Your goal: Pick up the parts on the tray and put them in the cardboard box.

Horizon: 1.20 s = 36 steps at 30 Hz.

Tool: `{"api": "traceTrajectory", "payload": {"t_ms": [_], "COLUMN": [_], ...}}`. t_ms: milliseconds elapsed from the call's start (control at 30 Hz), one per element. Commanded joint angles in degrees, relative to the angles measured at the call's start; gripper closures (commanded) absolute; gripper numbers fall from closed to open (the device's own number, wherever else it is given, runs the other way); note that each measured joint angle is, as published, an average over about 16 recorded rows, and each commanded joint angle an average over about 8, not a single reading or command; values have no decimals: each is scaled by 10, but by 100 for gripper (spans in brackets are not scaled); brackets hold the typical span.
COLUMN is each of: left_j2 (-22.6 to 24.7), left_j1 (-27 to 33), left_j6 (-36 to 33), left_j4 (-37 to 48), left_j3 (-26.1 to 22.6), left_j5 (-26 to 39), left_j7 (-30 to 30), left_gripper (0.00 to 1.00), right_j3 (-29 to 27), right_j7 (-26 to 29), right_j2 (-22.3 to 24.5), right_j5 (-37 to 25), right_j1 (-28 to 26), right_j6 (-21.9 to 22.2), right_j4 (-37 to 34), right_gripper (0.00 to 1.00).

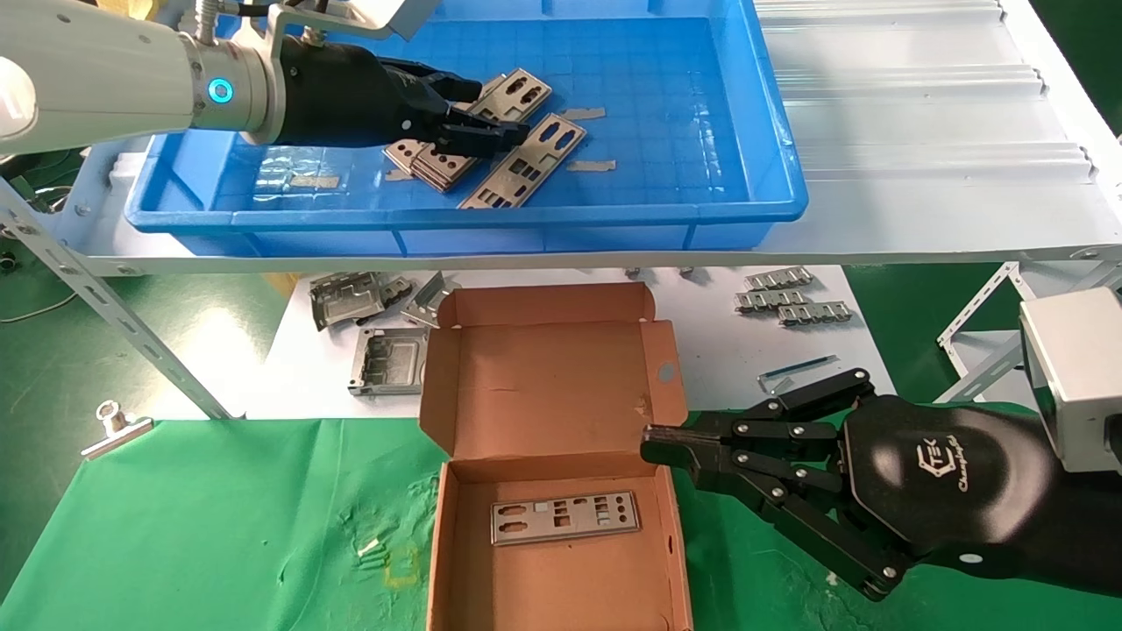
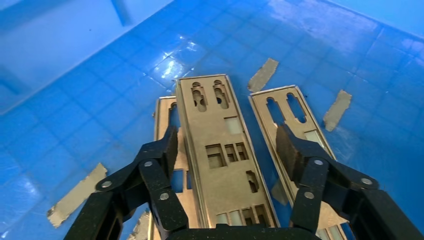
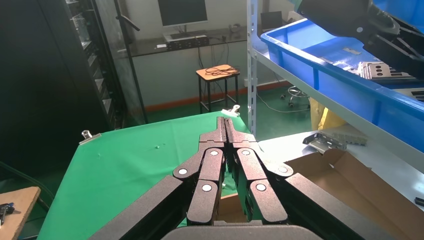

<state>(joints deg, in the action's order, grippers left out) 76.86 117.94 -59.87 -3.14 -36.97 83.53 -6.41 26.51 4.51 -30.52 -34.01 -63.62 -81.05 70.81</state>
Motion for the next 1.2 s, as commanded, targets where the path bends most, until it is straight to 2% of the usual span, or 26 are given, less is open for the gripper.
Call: {"api": "traceTrajectory", "payload": {"t_ms": [33, 900, 1200], "left_j2": [0, -10, -25], "left_j1": [-1, 20, 37], "left_j6": [3, 33, -17], "left_j4": [-2, -1, -2], "left_j3": [-1, 1, 10], "left_j5": [1, -6, -21], "left_j7": [-2, 0, 13], "left_gripper": [100, 100, 100], "right_j3": [0, 0, 0], "right_j7": [0, 0, 0], "right_j2": [0, 0, 0], "right_j5": [0, 0, 0], "right_j1": [0, 0, 0], "right_j6": [0, 0, 0], "right_j4": [0, 0, 0], "right_gripper": [100, 100, 100]}}
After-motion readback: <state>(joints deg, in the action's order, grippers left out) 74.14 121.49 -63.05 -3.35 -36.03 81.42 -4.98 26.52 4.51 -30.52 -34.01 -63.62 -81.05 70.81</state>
